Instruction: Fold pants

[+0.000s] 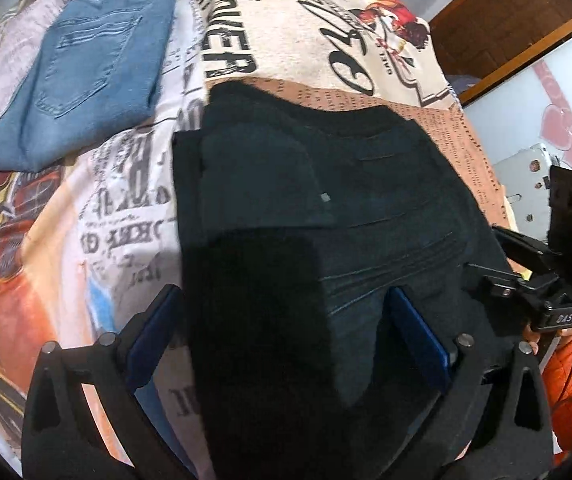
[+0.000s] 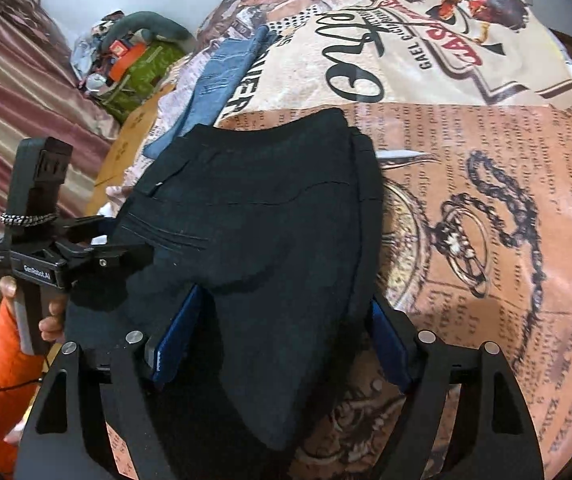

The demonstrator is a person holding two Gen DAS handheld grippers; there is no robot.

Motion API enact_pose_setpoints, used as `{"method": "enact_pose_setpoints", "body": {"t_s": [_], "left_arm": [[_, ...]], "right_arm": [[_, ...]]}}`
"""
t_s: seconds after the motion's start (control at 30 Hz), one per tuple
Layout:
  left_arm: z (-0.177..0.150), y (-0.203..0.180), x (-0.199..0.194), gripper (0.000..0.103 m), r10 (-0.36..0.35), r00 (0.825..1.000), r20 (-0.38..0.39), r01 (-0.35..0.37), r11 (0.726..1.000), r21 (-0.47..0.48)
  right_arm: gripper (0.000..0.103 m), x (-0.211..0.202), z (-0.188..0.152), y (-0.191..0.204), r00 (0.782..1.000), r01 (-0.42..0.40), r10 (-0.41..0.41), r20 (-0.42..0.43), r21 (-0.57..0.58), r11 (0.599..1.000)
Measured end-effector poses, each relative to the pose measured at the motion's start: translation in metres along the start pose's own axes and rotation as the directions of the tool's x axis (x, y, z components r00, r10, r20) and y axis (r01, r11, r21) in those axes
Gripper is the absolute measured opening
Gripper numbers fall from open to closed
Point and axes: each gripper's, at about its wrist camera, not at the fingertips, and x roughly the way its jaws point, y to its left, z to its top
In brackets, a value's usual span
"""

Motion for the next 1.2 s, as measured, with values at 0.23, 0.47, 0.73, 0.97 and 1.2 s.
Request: {"method": "enact_pose_setpoints", "body": {"t_s": [0.23, 0.47, 0.73, 0.97, 1.2], "left_arm": [[-0.003, -0.009, -0.005, 0.084, 0.005, 0.999, 0.039, -0.005, 1.0, 0.014], [-0.013, -0.012, -0.018, 0.069, 0.019, 0.998, 0.056, -0.019, 1.0, -0.006], [-0.033, -0.015, -0.056, 0.038, 0.04, 0.989, 0.143, -0.039, 0.999, -0.012], [-0.044, -0.021, -0.091, 0.032, 0.093, 0.969, 0.23, -0.105, 0.994, 0.038], [-0.039, -0.007, -0.142, 0.032, 0.124, 0.927, 0.353, -0.141, 0.99, 0.023]], "right_arm": [[0.052, 0.0, -0.003, 0.004, 0.999, -0.033, 0.033, -0.003, 0.029, 0.999], [0.038, -0.006, -0.005, 0.016, 1.0, -0.019, 0.019, 0.017, 0.01, 1.0], [0.026, -0.023, -0.01, 0.048, 0.997, -0.005, 0.01, 0.076, -0.068, 0.998], [0.023, -0.028, 0.003, 0.08, 0.993, 0.006, 0.011, 0.116, -0.147, 0.989], [0.023, -0.036, 0.031, 0.114, 0.983, 0.019, 0.024, 0.185, -0.226, 0.974]]}}
